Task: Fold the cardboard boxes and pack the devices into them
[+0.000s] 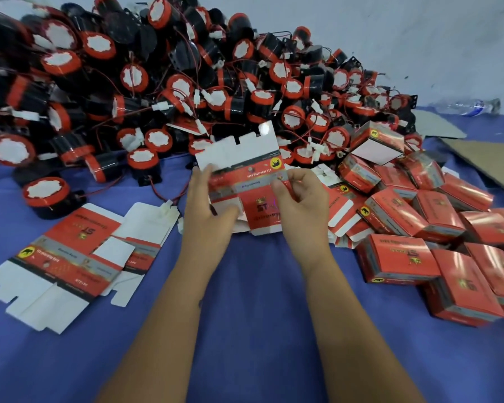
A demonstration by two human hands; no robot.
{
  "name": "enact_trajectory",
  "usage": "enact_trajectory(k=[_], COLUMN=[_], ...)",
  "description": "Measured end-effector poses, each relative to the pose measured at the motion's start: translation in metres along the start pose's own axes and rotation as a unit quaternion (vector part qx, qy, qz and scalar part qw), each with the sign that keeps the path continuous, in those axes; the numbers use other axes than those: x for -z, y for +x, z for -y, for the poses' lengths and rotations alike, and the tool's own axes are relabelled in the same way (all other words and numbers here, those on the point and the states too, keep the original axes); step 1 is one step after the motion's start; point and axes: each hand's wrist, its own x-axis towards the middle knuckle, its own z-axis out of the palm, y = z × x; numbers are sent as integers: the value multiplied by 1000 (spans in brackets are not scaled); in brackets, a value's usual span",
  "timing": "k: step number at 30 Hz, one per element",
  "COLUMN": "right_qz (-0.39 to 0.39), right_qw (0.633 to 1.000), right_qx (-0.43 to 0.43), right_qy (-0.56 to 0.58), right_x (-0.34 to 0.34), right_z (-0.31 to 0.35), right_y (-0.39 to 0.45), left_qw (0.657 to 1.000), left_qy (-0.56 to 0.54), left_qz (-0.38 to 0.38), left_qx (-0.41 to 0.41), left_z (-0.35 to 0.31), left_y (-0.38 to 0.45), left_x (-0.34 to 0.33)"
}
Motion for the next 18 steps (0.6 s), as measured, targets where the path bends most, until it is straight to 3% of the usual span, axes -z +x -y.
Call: enact_trajectory(k=[3,7,12,18], right_qz=[27,48,17,-29], right_qw=[998,995,978,977], right_qx=[22,87,178,194], right_qy=[49,-14,-108,-81], right_x=[-6,-15,-27,-40], right_z=[4,2,-3,-3], right_y=[-3,-11,-21,-29], left_qw=[983,955,944,928], left_qy=[-177,-271,-296,-326], left_qz=[-44,-104,-143,-180], left_qx=[20,66,42,-1], left_z=[-8,-12,-16,-20], left_y=[0,2,-1,-3], left_x=[8,18,23,26])
